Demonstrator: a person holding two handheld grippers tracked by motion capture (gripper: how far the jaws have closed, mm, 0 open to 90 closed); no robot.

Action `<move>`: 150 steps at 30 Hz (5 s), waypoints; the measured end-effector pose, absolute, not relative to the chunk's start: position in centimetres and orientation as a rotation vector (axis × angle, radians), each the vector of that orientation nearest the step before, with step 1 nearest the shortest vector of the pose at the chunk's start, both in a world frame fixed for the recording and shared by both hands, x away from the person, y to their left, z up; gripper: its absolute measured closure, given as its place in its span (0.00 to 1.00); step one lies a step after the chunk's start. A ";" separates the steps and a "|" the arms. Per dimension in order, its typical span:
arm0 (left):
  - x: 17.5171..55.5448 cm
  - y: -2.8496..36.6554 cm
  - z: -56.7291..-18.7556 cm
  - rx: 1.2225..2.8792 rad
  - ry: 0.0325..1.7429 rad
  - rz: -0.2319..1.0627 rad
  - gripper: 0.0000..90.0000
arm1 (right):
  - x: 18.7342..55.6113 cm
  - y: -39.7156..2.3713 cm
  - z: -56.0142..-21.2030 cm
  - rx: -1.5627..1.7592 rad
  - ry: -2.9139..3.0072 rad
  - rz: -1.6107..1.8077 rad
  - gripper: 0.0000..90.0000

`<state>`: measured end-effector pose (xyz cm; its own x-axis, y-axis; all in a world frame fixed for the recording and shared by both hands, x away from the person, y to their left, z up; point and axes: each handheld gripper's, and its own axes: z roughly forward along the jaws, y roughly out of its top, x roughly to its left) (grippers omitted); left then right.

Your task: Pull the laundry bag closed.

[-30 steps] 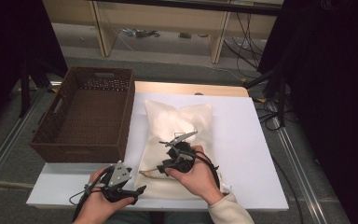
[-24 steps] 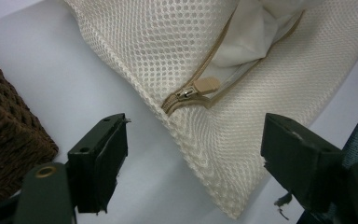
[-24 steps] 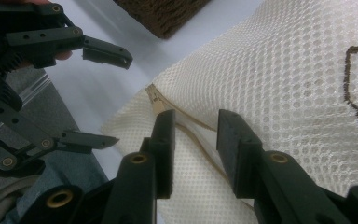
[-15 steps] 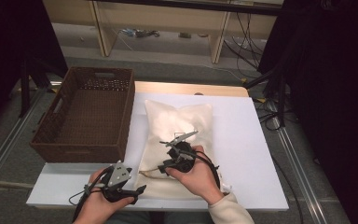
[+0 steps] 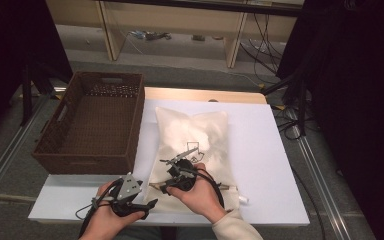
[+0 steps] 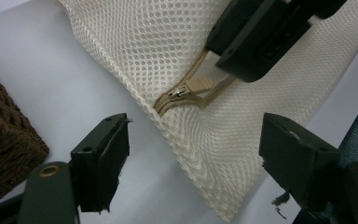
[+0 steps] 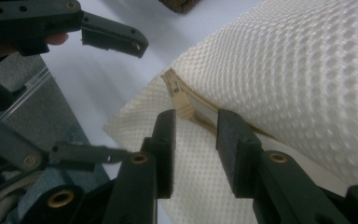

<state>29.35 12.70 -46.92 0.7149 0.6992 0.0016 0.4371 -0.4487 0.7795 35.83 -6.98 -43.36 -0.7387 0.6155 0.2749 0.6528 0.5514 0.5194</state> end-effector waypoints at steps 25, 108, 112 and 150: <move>29.6 12.5 -47.3 2.106 0.860 0.389 0.30 | 36.6 -4.5 -44.4 -1.107 -2.644 -1.023 0.97; 31.6 12.7 -45.2 1.953 0.983 0.316 0.94 | 36.4 -8.5 -40.9 -1.238 -2.736 -0.826 0.99; 31.6 12.8 -45.2 1.944 0.987 0.316 0.94 | 36.4 -8.8 -40.7 -1.260 -2.751 -0.793 0.99; 31.8 12.8 -45.6 1.980 1.000 0.327 0.94 | 35.0 -14.7 -39.1 -1.457 -2.705 -0.714 0.99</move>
<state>31.78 12.85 -45.61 0.6427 0.7532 -0.1400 0.5249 -0.2997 0.7967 35.03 -14.69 -39.14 -0.5732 0.7950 0.1985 0.7894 0.4708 0.3940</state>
